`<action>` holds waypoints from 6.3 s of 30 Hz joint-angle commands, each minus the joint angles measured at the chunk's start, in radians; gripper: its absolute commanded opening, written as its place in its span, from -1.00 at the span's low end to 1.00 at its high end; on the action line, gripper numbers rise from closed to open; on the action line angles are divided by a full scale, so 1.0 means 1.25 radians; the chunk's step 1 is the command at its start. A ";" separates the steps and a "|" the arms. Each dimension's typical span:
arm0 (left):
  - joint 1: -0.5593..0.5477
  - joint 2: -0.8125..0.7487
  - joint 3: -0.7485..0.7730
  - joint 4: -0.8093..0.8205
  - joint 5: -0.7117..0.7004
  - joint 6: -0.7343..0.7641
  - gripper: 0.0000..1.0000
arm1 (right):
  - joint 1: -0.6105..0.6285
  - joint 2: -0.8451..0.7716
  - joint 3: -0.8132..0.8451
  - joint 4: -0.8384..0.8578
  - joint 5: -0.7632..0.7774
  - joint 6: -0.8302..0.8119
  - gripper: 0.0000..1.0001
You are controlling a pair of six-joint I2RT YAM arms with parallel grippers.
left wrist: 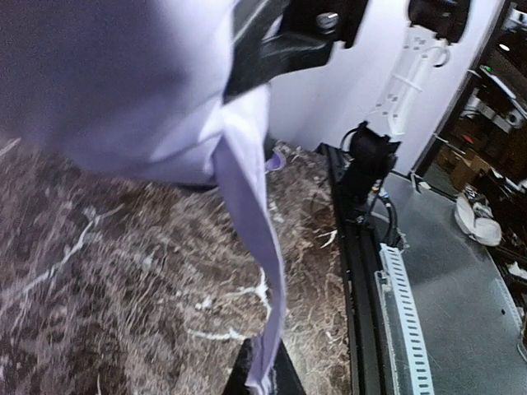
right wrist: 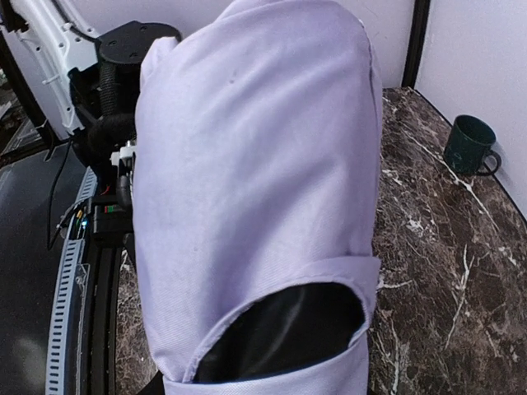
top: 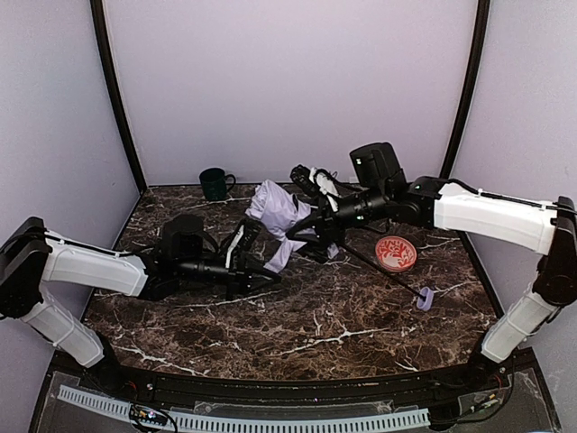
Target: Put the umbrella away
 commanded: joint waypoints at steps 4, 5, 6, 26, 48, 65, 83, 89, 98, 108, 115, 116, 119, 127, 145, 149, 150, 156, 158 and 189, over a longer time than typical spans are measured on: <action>0.033 0.109 0.055 -0.305 -0.186 -0.110 -1.00 | -0.041 0.166 -0.011 0.153 0.178 0.278 -0.93; 0.036 0.124 0.068 -0.335 -0.200 -0.109 -1.00 | -0.043 0.199 0.002 0.141 0.198 0.296 -0.90; 0.048 0.140 0.081 -0.365 -0.201 -0.111 -1.00 | -0.044 0.230 0.014 0.130 0.213 0.304 -0.87; 0.142 0.340 0.134 -0.415 -0.085 -0.131 -1.00 | -0.073 0.366 0.058 0.063 0.209 0.253 0.70; 0.142 0.313 0.118 -0.425 -0.100 -0.109 -1.00 | 0.030 0.333 0.041 -0.081 0.485 0.215 0.99; 0.142 0.266 0.086 -0.399 -0.103 -0.100 -1.00 | 0.034 0.388 -0.003 -0.004 0.517 0.274 -0.63; 0.084 -0.032 -0.041 -0.192 -0.172 -0.041 -1.00 | -0.113 0.063 0.005 0.198 -0.047 0.257 -1.00; 0.085 -0.066 -0.055 -0.152 -0.206 0.013 -1.00 | -0.090 -0.003 0.057 0.103 -0.298 0.124 -1.00; 0.125 -0.012 0.087 -0.170 -0.247 0.161 -1.00 | 0.083 -0.039 0.136 -0.326 -0.274 -0.327 -1.00; 0.131 -0.031 0.212 -0.142 -0.164 0.414 -1.00 | 0.219 -0.018 0.004 -0.393 -0.077 -0.431 -1.00; 0.061 -0.118 0.165 -0.130 -0.082 0.498 -1.00 | 0.303 0.005 -0.110 -0.241 0.301 -0.441 -1.00; 0.029 -0.133 0.162 -0.172 -0.098 0.522 -1.00 | 0.322 0.000 -0.152 -0.201 0.389 -0.458 -1.00; -0.016 -0.175 0.119 -0.204 -0.142 0.541 -1.00 | 0.342 0.016 -0.213 -0.130 0.552 -0.511 -1.00; -0.031 -0.223 0.067 -0.230 -0.227 0.553 -1.00 | 0.400 0.087 -0.362 0.106 0.714 -0.642 -1.00; -0.153 -0.330 -0.001 -0.270 -0.271 0.541 -1.00 | 0.402 0.210 -0.383 0.441 0.916 -0.699 -1.00; -0.153 -0.354 -0.007 -0.289 -0.300 0.549 -1.00 | 0.409 0.208 -0.417 0.511 0.952 -0.769 -1.00; -0.153 -0.354 -0.009 -0.294 -0.296 0.546 -1.00 | 0.411 0.206 -0.414 0.500 0.945 -0.776 -1.00; -0.161 -0.332 -0.005 -0.292 -0.256 0.534 -1.00 | 0.410 0.209 -0.393 0.476 0.909 -0.764 -1.00; -0.161 -0.324 -0.003 -0.292 -0.253 0.539 -1.00 | 0.408 0.223 -0.384 0.481 0.923 -0.773 -1.00; -0.187 -0.045 0.042 -0.415 -0.190 0.771 -1.00 | 0.236 0.386 -0.225 0.472 0.748 -0.631 -1.00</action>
